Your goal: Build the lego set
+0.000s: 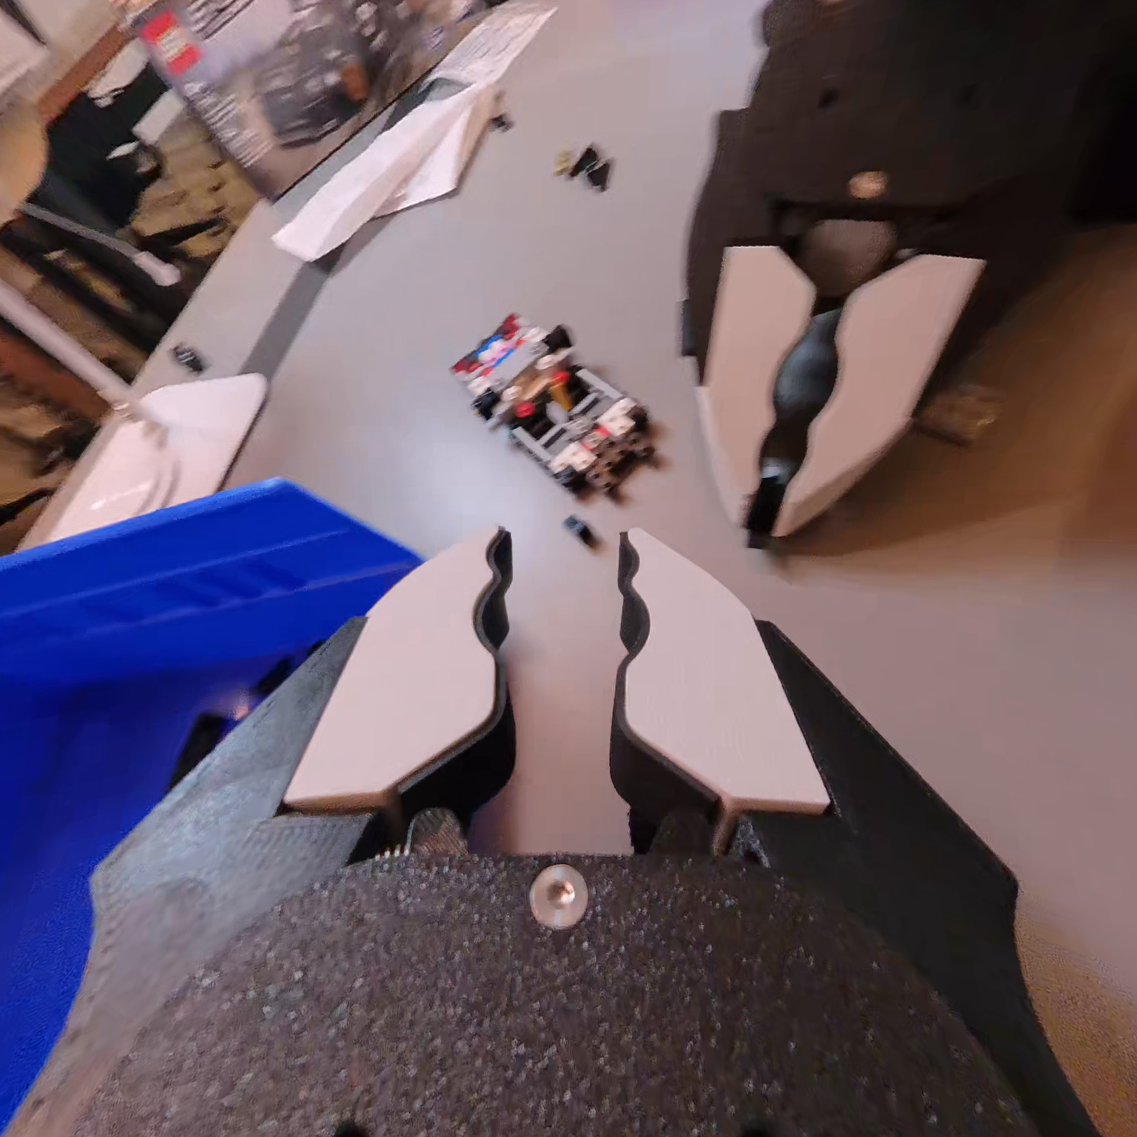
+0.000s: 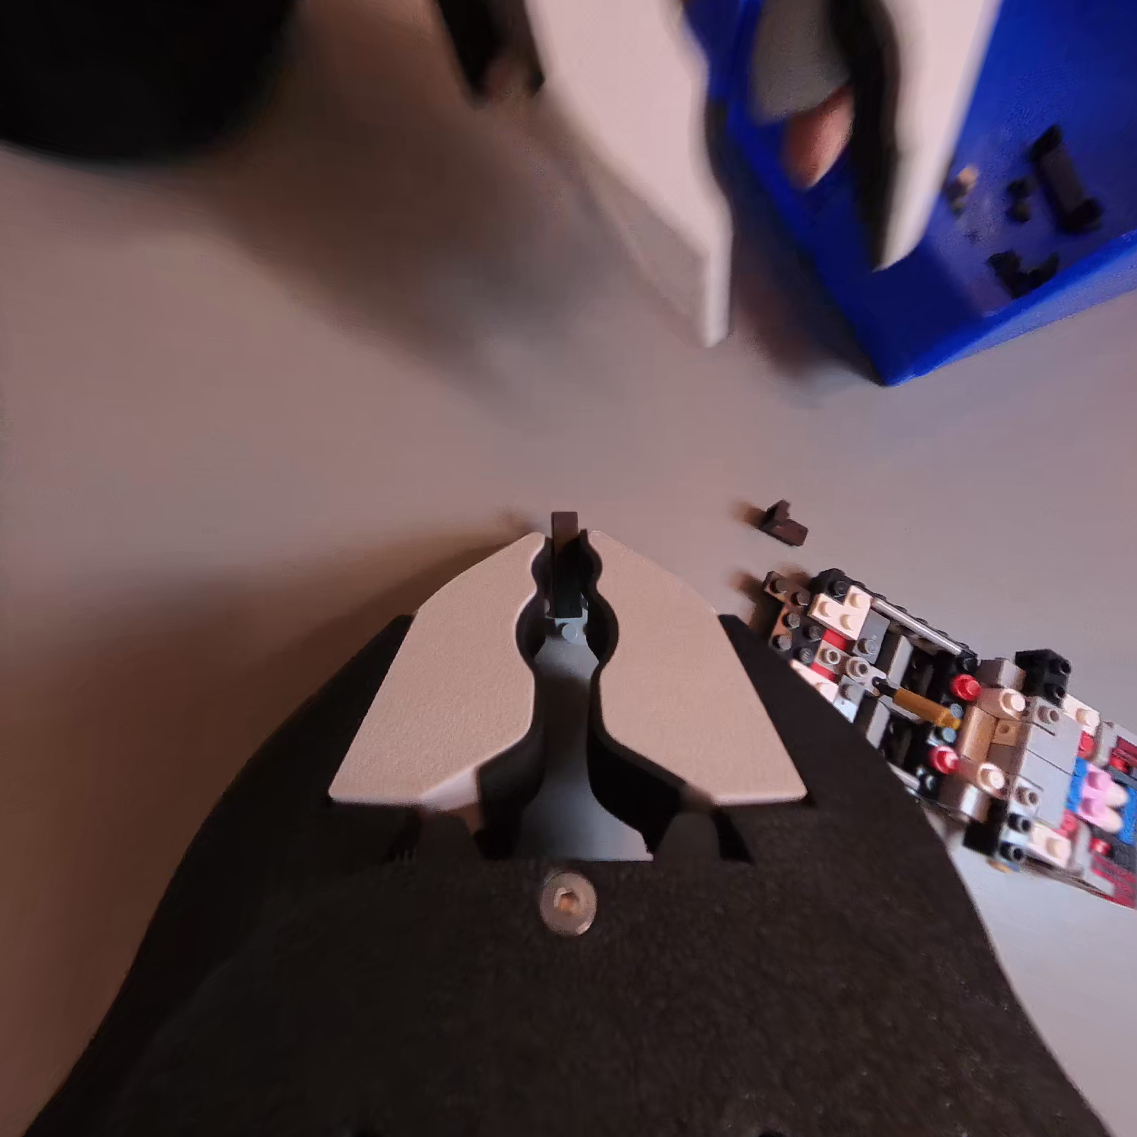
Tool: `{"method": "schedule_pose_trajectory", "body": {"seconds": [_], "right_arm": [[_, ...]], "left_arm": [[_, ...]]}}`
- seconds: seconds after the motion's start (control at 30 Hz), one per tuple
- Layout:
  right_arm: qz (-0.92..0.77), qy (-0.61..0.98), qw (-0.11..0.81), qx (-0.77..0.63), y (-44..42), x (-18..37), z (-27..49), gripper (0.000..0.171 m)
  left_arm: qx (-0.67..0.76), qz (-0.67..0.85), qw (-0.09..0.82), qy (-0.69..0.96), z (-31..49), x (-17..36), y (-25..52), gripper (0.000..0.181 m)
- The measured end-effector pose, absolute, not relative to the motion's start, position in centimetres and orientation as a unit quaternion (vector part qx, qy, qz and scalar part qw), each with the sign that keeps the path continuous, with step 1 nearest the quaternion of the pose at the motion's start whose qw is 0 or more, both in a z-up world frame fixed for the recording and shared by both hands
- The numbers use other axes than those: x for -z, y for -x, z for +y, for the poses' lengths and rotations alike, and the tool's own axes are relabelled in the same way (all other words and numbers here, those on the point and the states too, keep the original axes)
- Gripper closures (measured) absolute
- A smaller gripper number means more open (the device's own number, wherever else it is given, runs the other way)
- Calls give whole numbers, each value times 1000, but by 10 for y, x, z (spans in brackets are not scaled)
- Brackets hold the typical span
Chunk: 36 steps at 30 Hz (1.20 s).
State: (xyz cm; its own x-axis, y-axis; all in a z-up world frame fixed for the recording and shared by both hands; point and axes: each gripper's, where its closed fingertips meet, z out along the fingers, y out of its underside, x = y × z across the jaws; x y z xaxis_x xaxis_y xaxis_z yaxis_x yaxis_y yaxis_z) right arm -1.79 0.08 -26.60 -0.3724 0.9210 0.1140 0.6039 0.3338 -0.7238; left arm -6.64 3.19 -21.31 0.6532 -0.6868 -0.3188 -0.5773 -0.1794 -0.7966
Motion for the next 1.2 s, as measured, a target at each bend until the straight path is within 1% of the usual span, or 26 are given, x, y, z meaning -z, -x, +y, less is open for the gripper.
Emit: {"method": "schedule_pose_trajectory", "body": {"seconds": [0.03,0.13,0.2,0.27,0.33,0.43,0.47,0.53,0.6,0.7,0.73,0.77,1.0,1.1,1.2], "right_arm": [[-752,498,268,-338,19,255,0,163],[-650,500,262,-509,19,204,0,164],[-566,486,231,-625,14,168,2,164],[-492,469,192,-708,8,144,6,164],[-445,454,154,-757,3,134,8,164],[-406,433,111,-797,0,126,8,164],[-401,430,105,-802,0,125,8,164],[-400,422,97,-808,-2,125,7,164],[-388,420,95,-815,-3,122,11,164],[-389,430,112,-807,-2,125,15,165],[-385,436,119,-805,-2,125,18,167],[-380,445,131,-800,-1,126,23,170],[-415,504,183,-735,7,144,30,170],[-451,524,226,-686,9,155,31,170],[-512,506,282,-634,7,157,27,169]], "left_arm": [[87,419,488,761,27,215,58,148],[203,419,476,746,13,216,33,142],[283,396,480,730,8,209,15,141],[345,375,485,711,5,200,-2,139],[397,355,499,684,2,184,-17,140],[449,302,514,666,9,166,-27,150],[468,290,511,660,9,162,-30,152],[513,258,517,635,8,147,-30,163],[539,233,513,626,9,140,-27,165],[508,238,522,642,12,144,-23,166],[491,243,530,647,14,144,-21,168],[472,246,541,652,15,143,-17,173],[269,323,581,697,27,164,-2,174],[183,360,581,706,31,175,3,174],[194,363,567,713,29,178,4,174]]}}
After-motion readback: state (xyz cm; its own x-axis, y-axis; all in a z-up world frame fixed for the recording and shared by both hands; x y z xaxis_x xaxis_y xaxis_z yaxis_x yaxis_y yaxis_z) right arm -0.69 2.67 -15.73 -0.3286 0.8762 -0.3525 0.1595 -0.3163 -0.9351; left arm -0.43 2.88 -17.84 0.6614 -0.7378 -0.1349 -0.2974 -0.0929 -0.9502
